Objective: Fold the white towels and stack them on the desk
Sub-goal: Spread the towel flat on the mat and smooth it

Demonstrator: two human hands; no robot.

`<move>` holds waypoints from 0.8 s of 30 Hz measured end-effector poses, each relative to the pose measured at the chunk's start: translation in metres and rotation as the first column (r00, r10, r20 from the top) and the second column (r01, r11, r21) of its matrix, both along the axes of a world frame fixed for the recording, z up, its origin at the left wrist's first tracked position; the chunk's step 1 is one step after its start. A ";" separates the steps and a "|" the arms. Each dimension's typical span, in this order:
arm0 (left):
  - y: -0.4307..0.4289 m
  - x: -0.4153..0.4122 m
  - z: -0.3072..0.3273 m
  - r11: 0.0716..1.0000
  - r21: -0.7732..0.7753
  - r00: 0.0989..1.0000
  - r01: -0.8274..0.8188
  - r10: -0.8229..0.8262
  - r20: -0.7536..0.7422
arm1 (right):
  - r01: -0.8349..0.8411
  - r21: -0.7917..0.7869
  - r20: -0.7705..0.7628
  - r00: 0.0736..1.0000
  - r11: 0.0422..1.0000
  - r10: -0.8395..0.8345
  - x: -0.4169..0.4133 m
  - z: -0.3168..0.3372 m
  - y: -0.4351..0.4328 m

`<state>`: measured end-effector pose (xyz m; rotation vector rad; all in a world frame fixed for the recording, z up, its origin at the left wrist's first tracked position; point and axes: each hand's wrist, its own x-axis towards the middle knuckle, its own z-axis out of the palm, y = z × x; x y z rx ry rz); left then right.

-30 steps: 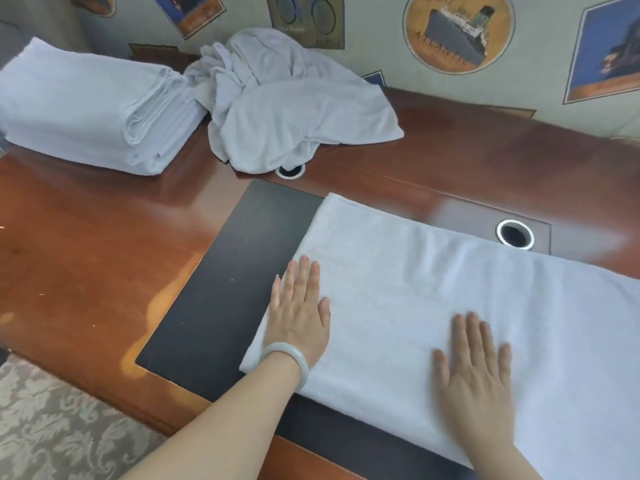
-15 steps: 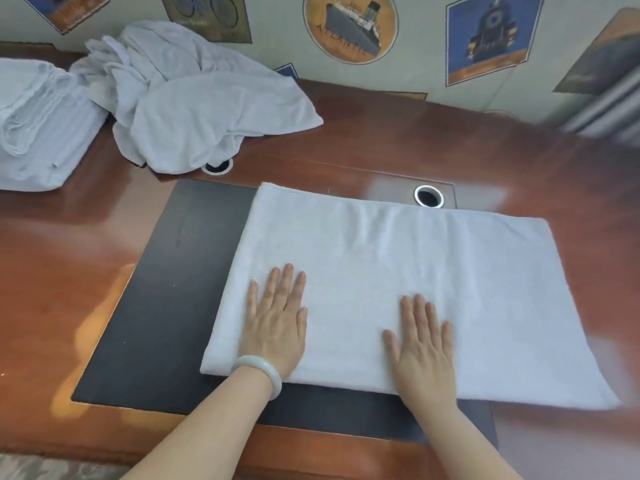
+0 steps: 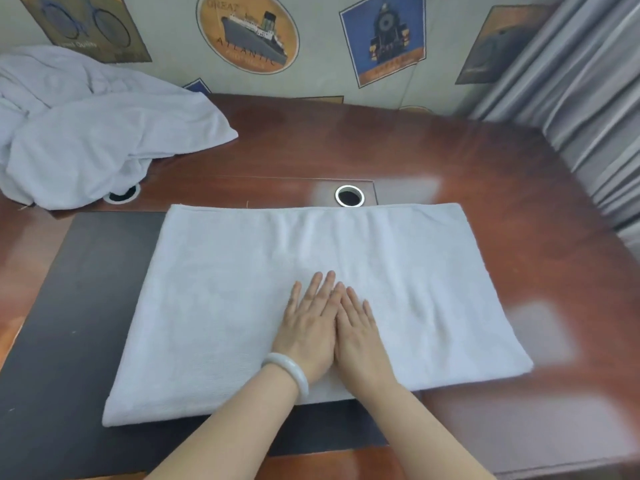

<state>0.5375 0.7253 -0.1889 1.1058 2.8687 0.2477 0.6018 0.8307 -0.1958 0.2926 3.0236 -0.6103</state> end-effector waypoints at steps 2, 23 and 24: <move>0.016 -0.003 -0.009 0.997 -0.072 0.999 -0.017 0.020 0.047 | 0.024 0.054 -0.006 1.000 0.998 -0.023 0.002 -0.007 0.024; 0.017 -0.003 -0.021 0.993 -0.115 0.999 -0.041 0.042 0.013 | -0.256 0.144 -0.037 0.964 0.956 0.264 -0.040 -0.012 0.084; 0.016 -0.003 -0.021 0.993 -0.109 0.999 -0.037 0.040 0.024 | -0.192 0.168 -0.022 0.980 0.967 0.198 -0.037 -0.015 0.106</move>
